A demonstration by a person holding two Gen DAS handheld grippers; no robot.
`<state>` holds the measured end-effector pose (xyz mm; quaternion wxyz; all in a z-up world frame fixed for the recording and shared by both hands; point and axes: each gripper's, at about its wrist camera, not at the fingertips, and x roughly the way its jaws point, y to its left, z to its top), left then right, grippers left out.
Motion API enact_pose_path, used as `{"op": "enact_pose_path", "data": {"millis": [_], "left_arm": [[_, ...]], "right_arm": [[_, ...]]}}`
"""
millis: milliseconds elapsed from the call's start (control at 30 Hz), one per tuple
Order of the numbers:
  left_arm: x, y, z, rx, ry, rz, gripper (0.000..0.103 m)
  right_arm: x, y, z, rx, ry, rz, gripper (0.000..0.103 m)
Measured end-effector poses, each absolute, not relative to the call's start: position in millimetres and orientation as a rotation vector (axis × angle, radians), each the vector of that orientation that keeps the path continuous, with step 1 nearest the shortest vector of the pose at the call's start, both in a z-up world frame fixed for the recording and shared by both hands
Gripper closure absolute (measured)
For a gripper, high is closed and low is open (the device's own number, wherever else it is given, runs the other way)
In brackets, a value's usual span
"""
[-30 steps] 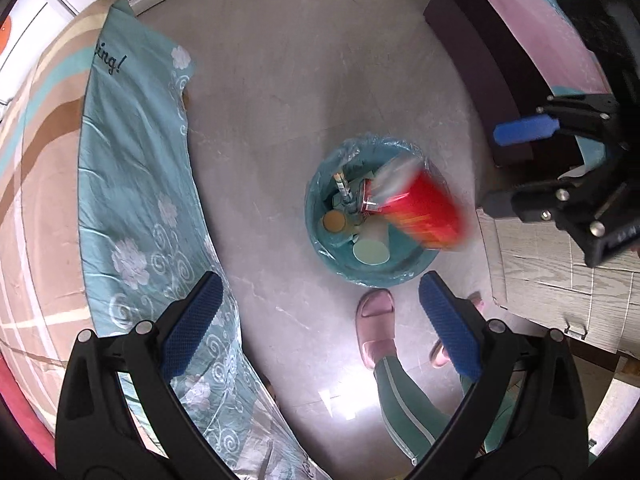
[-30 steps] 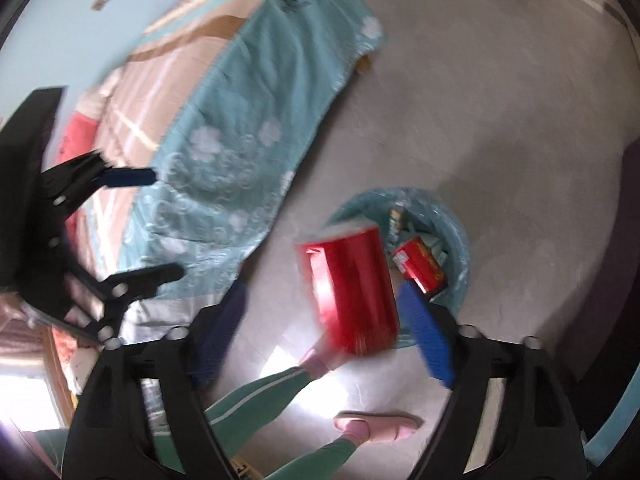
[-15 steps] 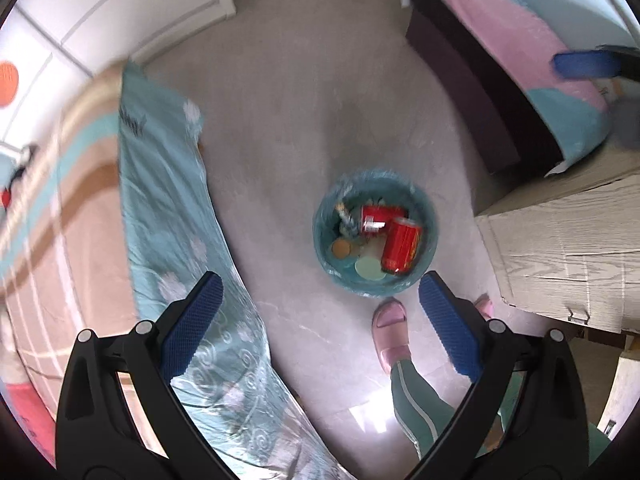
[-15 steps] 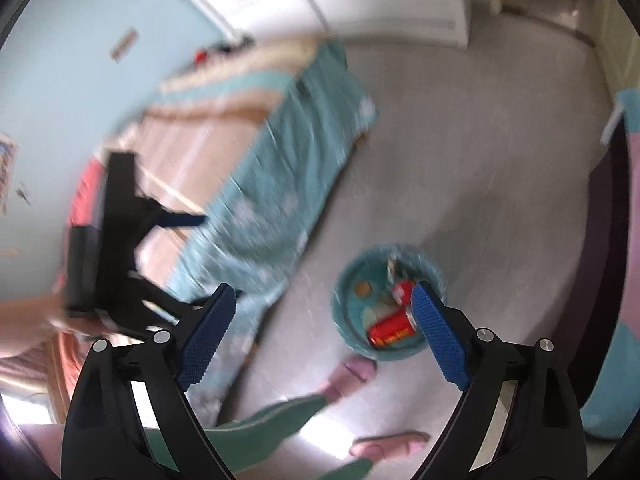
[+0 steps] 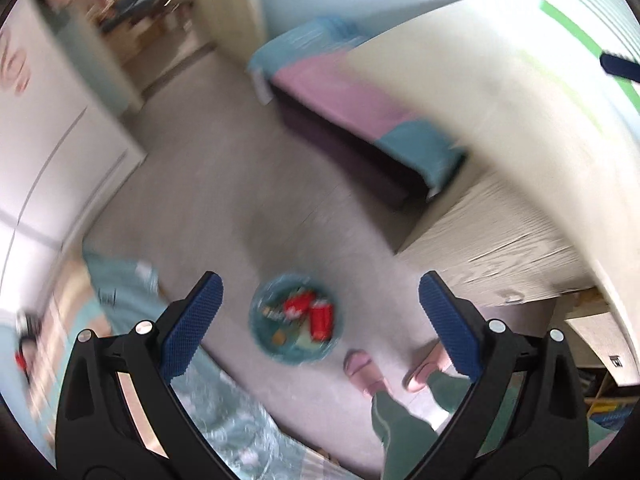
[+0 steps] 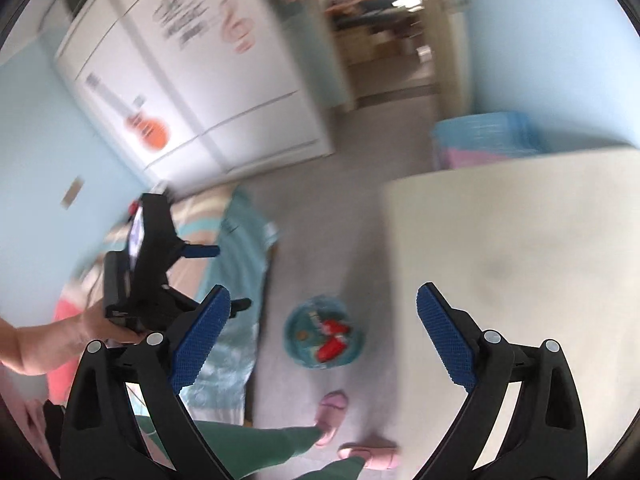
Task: Collect trash
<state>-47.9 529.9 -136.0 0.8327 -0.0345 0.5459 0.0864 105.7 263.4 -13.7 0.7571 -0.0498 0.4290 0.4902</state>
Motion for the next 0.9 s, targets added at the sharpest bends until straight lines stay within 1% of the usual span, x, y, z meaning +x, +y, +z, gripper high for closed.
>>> {"op": "enact_pose_path", "data": {"millis": [267,400,600,767,900], "left_arm": [[27.0,390.0,-79.8,0.067,1.040,-0.049,0.007],[48.2,319.5,-60.5,0.118,0.962,-0.144,0.007],[60.3,223.1,-37.1,0.216,0.821,-0.236,0.007],[66.0,163.2,-24.3,0.164,0.793,-0.438,0.007],[75.2,127.6,-18.0,0.195,0.783,-0.512,0.007]], "right_arm": [[90.9,83.5,-15.4,0.092,0.893,0.718,0.009],[69.0,-1.6,-20.0,0.174,0.862,0.566,0.009],[33.8,-79.5,-28.8,0.290,0.833,0.377,0.009],[0.0,-109.9,-26.2,0.349,0.780,0.246,0.009],[-21.5,-132.2,-25.4,0.425,0.732,0.147,0.009]]}}
